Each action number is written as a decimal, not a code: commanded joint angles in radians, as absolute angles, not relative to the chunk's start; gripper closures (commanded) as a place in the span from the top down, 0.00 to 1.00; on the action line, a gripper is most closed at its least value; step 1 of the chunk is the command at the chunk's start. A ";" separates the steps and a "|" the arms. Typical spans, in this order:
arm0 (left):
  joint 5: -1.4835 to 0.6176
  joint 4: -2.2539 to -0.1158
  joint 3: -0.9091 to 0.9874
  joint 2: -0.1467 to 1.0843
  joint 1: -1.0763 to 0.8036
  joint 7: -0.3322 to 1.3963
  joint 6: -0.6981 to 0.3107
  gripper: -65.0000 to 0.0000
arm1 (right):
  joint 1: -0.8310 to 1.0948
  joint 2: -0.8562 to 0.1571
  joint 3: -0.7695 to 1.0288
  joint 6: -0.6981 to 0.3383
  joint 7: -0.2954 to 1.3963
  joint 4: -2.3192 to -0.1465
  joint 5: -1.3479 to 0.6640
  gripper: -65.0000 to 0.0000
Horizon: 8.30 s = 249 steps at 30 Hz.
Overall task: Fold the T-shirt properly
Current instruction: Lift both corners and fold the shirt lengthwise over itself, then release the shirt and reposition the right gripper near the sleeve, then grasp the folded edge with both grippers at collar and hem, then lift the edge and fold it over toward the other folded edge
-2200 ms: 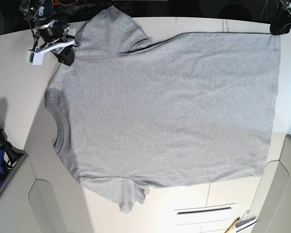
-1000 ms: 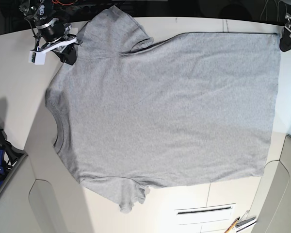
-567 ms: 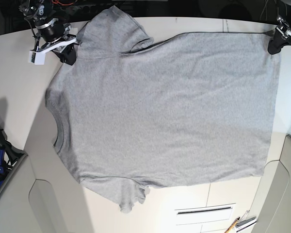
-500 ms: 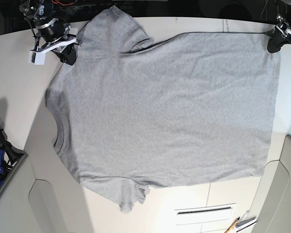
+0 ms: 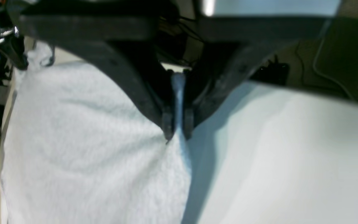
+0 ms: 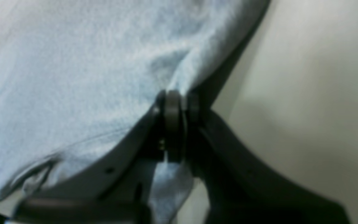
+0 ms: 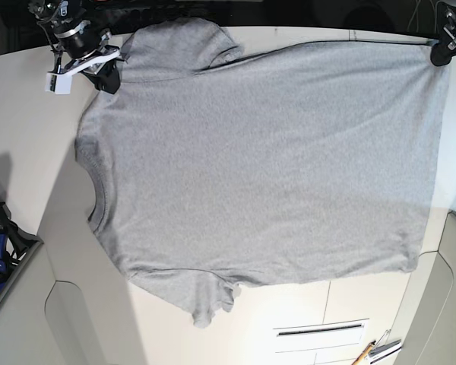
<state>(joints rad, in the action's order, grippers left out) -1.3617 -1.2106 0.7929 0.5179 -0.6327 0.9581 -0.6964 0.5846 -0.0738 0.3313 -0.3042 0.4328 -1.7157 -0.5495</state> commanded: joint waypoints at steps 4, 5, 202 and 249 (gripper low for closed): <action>-1.441 -1.226 0.834 0.546 -0.686 0.986 -0.698 0.00 | 0.649 -0.101 0.348 -0.307 0.432 -1.768 -0.553 0.00; -1.456 -1.230 0.836 0.548 -0.698 0.992 -0.698 0.00 | 0.667 -0.103 0.355 -0.307 0.436 -1.783 -0.553 0.00; -1.189 -1.465 0.905 0.712 -0.485 0.873 -0.698 0.39 | 0.071 -0.052 0.013 -0.522 0.643 -1.808 -0.329 0.20; -0.763 -1.471 0.377 0.632 -0.479 0.889 -0.588 0.00 | 0.428 -0.271 0.407 -0.521 0.865 -1.732 -0.411 0.00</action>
<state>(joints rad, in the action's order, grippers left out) -0.8150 -1.4731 0.3771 0.6205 -0.4625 0.8185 -0.6018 0.4217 -0.2584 0.4019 -0.5274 0.8459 -1.7245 -0.4294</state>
